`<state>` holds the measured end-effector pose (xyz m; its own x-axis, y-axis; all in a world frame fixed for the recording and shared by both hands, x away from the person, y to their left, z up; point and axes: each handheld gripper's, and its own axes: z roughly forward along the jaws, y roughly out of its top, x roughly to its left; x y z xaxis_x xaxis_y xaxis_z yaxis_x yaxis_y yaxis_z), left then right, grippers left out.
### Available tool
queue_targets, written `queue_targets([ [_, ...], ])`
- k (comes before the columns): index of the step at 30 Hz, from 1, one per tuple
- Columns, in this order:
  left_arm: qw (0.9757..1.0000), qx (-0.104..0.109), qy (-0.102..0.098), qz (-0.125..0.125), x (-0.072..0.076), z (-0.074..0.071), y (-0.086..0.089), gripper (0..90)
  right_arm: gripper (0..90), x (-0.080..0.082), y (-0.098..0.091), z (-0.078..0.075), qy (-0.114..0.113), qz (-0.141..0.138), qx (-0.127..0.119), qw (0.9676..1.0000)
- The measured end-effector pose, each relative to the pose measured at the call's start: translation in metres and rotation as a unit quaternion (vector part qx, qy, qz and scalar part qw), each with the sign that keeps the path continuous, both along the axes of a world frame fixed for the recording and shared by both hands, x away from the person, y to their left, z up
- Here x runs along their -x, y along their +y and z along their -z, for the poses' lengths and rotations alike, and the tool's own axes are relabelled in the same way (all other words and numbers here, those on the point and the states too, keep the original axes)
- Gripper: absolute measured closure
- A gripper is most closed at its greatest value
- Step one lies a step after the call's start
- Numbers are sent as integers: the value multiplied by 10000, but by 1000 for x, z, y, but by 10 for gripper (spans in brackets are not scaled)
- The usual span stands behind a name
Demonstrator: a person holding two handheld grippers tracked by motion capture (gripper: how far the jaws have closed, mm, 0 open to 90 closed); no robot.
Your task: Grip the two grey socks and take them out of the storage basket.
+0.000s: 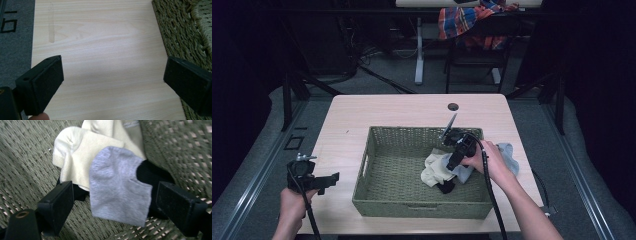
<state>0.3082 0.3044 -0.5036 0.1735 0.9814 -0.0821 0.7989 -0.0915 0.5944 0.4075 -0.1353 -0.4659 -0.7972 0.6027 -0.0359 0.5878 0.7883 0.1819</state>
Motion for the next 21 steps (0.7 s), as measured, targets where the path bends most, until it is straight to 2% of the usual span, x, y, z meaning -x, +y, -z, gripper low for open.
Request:
queue_targets([
  [3, 10000, 11, 14, 2, 0, 0, 0, 28, 161, 0, 6, 8, 9, -15, 182, 9998],
  [5, 10000, 17, 12, 0, 0, 0, 0, 28, 164, 0, 7, 10, 22, -12, 169, 9999],
  [7, 10000, 20, 14, 5, 0, 0, 1, 28, 172, 1, 11, 17, 61, -79, 404, 9991],
  [12, 10000, 32, -1, -2, 0, 0, 0, 28, 198, 2, 14, 22, 141, -94, 548, 9984],
  [15, 10000, 30, 1, -6, 0, 0, 1, 29, 246, 1, 14, 25, 152, -80, 583, 9981],
  [17, 10000, 22, -4, -14, 0, 0, 1, 28, 329, -1, 12, 29, 145, -18, 675, 9976],
  [18, 10000, 19, -5, -14, 0, 0, 1, 28, 329, -1, 12, 29, 145, -18, 675, 9976],
  [19, 10000, 17, -5, -16, 0, 0, 1, 29, 408, -2, 10, 29, 121, 37, 728, 9973],
  [21, 10000, 14, -5, -11, 0, 0, 1, 29, 437, -2, 10, 29, 107, 39, 735, 9972],
])
